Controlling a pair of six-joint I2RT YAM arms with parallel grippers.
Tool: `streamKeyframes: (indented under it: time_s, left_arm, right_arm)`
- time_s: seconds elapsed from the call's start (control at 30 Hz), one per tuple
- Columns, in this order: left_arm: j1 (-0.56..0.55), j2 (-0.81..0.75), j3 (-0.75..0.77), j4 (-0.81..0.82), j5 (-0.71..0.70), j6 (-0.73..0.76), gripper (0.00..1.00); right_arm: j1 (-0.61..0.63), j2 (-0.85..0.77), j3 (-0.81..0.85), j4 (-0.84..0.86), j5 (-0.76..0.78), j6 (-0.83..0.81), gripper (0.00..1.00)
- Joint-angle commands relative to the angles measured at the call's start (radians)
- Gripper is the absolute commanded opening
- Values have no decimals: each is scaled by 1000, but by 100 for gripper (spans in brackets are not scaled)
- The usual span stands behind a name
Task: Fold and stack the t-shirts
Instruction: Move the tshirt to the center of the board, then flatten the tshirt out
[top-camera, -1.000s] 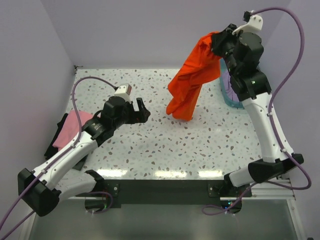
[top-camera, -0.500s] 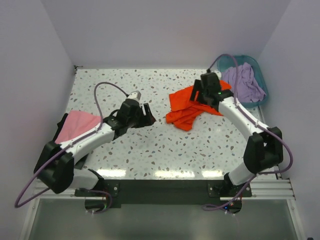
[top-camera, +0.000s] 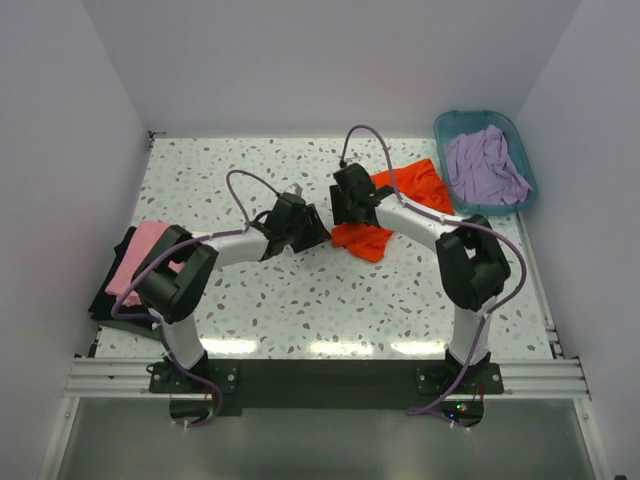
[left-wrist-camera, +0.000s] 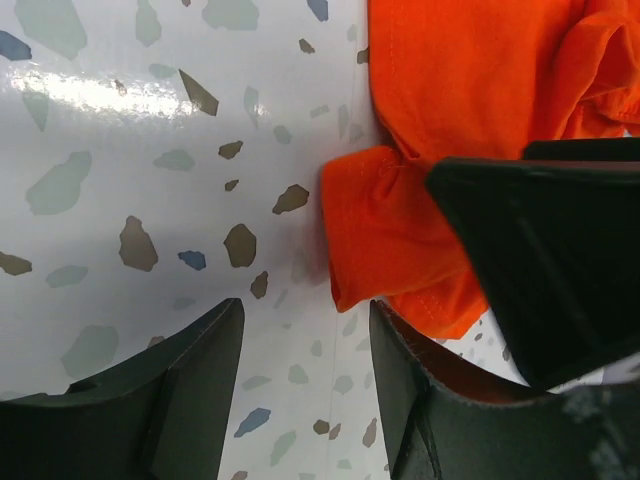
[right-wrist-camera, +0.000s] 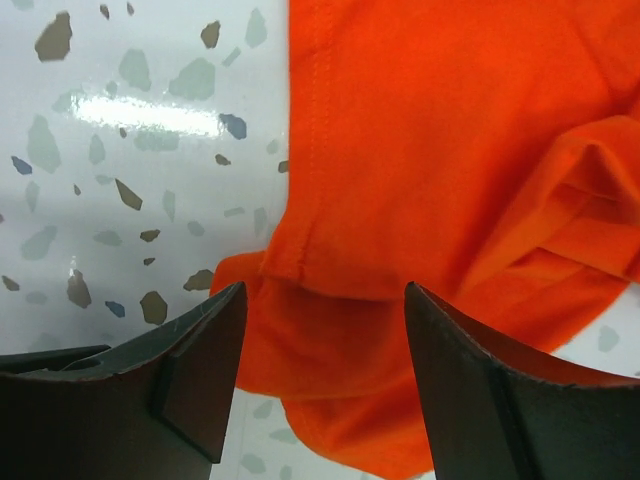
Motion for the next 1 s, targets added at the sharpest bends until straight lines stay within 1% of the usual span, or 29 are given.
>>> streamKeyframes:
  time_s: [0.0, 0.1, 0.17, 0.23, 0.3, 0.33, 0.4, 0.43, 0.5, 0.53, 0.57, 0.73, 0.8, 0.97]
  left_arm:
    - [5, -45, -23, 95, 0, -66, 58]
    - [10, -68, -57, 98, -11, -66, 58]
    - [11, -74, -66, 95, -6, -70, 58]
    - [11, -78, -80, 101, -1, -74, 58]
    - [11, -86, -85, 106, -1, -76, 58]
    - [10, -86, -86, 106, 0, -74, 58]
    - [13, -85, -85, 104, 2, -74, 57]
    - [13, -82, -79, 109, 8, -74, 58]
    - [14, -74, -76, 112, 14, -74, 58]
    - [13, -65, -69, 123, 21, -76, 58]
    - [14, -60, -66, 127, 28, -74, 59]
    - [14, -26, -40, 195, 75, -73, 66]
    - [13, -2, -25, 201, 86, -65, 67]
    - [13, 53, 21, 200, 98, -66, 65]
  right_arm:
    - [28, 37, 88, 22, 36, -53, 67]
    - [44, 83, 106, 20, 52, -58, 66]
    - [50, 116, 120, 14, 73, -55, 64]
    - [50, 137, 129, 5, 99, -47, 57]
    - [50, 155, 139, -3, 108, -46, 49]
    - [50, 159, 139, -3, 112, -44, 39]
    - [50, 160, 140, -12, 113, -41, 28]
    - [50, 157, 137, -14, 122, -39, 20]
    - [50, 143, 133, -24, 130, -38, 12]
    - [50, 139, 127, -29, 130, -39, 5]
    - [51, 128, 126, -34, 136, -39, 1]
    - [48, 53, 131, -55, 174, -39, 0]
    - [44, 21, 142, -83, 206, -39, 0]
    - [-13, -119, 198, -153, 220, -41, 0]
